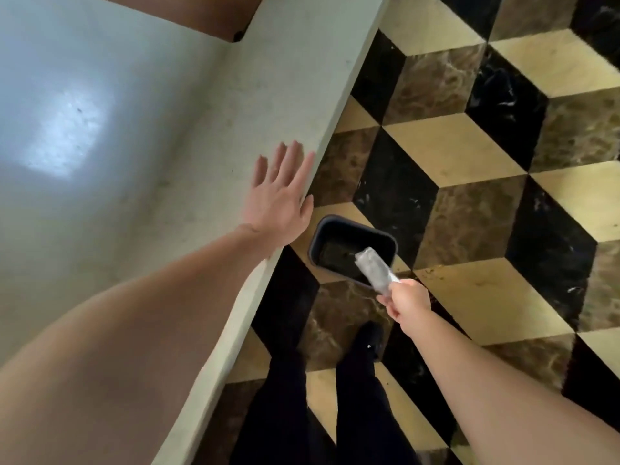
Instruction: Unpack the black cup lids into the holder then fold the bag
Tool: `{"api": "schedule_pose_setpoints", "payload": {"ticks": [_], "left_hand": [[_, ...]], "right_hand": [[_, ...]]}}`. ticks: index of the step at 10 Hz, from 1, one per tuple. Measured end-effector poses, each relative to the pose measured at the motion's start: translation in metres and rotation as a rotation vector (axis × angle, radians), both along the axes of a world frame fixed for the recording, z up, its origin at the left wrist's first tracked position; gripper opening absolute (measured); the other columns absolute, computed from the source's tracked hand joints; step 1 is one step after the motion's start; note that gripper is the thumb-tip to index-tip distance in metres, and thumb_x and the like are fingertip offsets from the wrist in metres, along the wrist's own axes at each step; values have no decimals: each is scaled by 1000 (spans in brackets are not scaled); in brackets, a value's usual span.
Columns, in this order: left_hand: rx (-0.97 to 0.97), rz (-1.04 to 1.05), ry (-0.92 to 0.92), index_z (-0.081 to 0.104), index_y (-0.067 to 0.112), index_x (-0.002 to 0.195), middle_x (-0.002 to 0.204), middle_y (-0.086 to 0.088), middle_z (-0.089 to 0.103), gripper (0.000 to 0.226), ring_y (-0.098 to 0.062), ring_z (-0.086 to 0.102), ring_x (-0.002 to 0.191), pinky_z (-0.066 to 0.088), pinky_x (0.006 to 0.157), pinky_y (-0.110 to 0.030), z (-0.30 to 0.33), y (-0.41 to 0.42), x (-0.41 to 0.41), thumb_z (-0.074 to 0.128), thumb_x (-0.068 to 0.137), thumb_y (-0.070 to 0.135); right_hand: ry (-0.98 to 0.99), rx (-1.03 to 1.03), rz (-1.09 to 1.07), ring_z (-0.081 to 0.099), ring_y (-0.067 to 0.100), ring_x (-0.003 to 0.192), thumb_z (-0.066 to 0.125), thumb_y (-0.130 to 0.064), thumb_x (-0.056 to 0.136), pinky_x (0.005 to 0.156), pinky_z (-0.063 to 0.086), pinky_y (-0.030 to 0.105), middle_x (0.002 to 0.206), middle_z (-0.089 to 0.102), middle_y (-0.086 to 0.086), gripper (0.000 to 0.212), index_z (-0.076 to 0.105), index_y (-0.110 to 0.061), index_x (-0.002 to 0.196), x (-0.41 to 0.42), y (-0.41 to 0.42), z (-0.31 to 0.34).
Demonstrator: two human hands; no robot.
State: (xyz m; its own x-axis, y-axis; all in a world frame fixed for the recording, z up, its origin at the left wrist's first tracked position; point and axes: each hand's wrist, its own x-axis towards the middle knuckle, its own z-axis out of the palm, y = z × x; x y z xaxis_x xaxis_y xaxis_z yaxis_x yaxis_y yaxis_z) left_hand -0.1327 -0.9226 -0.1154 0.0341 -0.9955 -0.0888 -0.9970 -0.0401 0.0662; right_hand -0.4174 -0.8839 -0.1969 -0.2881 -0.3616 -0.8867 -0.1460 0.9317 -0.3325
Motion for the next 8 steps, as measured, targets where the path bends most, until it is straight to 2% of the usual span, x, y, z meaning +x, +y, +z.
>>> {"api": "schedule_pose_setpoints", "payload": {"ticks": [1, 2, 3, 4, 5, 6, 7, 8], "left_hand": [[-58, -4, 15, 4, 27, 167, 176, -8, 6, 73, -30, -1, 162, 2, 130, -52, -7, 1, 1, 38, 103, 37], [-80, -18, 18, 2, 28, 167, 176, -8, 6, 73, -28, -2, 162, -1, 129, -49, -11, 1, 4, 37, 103, 37], [-89, -21, 2, 3, 29, 167, 176, -7, 7, 74, -28, -1, 162, -2, 130, -50, -15, -1, 6, 37, 102, 36], [-91, -17, -22, 4, 29, 167, 176, -7, 7, 76, -28, -1, 162, -2, 130, -49, -15, 0, 6, 39, 100, 37], [-70, -13, -15, 6, 27, 167, 176, -9, 7, 79, -28, -1, 162, -1, 130, -51, -13, -2, 4, 42, 98, 35], [-45, -2, -19, 6, 26, 167, 176, -9, 6, 79, -29, -2, 162, 0, 130, -52, -11, -1, 4, 42, 98, 35], [-56, -6, -13, 5, 27, 167, 176, -9, 6, 79, -29, -1, 162, 0, 130, -52, -10, -2, 3, 41, 97, 36], [-78, -1, -27, 5, 27, 167, 176, -8, 8, 80, -29, 1, 162, 3, 130, -53, -13, -2, 5, 41, 97, 37]], "right_hand": [[29, 164, -111, 69, 21, 44, 49, -13, 106, 29, 39, 17, 102, 73, 14, 25, 65, -4, 123, 14, -19, -35], [-39, 164, -3, 66, 19, 64, 49, -4, 103, 39, 53, 20, 99, 62, 13, 38, 49, 5, 140, 28, -37, -74], [-95, 176, -2, 63, 17, 71, 50, -4, 102, 43, 55, 20, 101, 60, 13, 42, 46, 5, 143, 36, -54, -116], [-176, 124, -39, 66, 18, 75, 61, -27, 100, 62, 62, 27, 96, 62, 7, 48, 52, 0, 139, 43, -66, -144], [-220, 126, -46, 66, 20, 84, 67, -50, 92, 81, 63, 40, 104, 62, 4, 62, 55, -9, 137, 43, -66, -152], [-231, 147, -57, 66, 24, 97, 63, -53, 94, 77, 62, 40, 127, 63, 11, 63, 54, -11, 141, 40, -60, -146], [-175, 235, -66, 71, 27, 99, 61, -49, 96, 80, 64, 41, 126, 66, 14, 51, 57, -16, 134, 38, -51, -138], [-178, 241, 32, 73, 25, 91, 58, -42, 100, 73, 65, 36, 111, 70, 10, 35, 61, -18, 124, 50, -38, -124]]}}
